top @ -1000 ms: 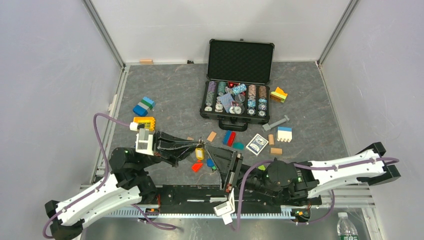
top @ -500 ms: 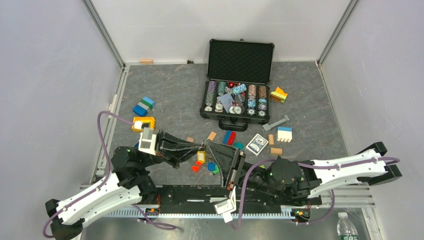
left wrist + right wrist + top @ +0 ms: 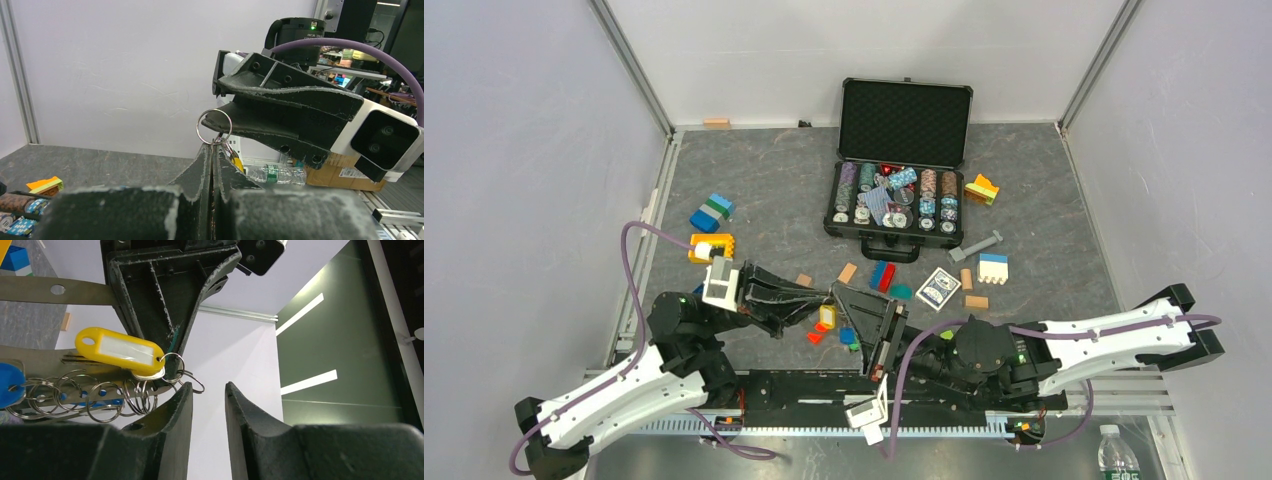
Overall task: Remove the keys from the keyring
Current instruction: Remove the key from the keyring.
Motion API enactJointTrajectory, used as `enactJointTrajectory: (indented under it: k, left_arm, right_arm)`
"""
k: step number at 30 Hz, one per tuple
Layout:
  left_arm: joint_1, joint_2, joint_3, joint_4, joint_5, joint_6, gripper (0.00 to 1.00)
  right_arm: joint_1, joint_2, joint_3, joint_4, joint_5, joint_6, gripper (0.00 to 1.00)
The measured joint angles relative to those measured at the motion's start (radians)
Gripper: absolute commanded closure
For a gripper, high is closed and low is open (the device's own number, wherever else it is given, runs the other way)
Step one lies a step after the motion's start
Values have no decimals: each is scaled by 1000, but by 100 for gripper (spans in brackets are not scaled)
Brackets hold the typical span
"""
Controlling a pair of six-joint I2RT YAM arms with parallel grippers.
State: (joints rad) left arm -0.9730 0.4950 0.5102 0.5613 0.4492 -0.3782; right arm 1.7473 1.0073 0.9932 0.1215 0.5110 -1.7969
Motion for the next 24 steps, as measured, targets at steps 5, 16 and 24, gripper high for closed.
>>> enactJointTrajectory:
  k: [5, 16, 24]
  left_arm:
    - [0, 8, 0, 8, 2, 0, 98]
    - [0, 11, 0, 18, 3, -1, 98]
    - [0, 15, 0, 18, 2, -2, 98]
  right_arm:
    - [0, 10, 0, -7, 0, 0, 67]
    - [0, 24, 11, -26, 6, 0, 91]
    - [0, 24, 18, -24, 18, 11, 100]
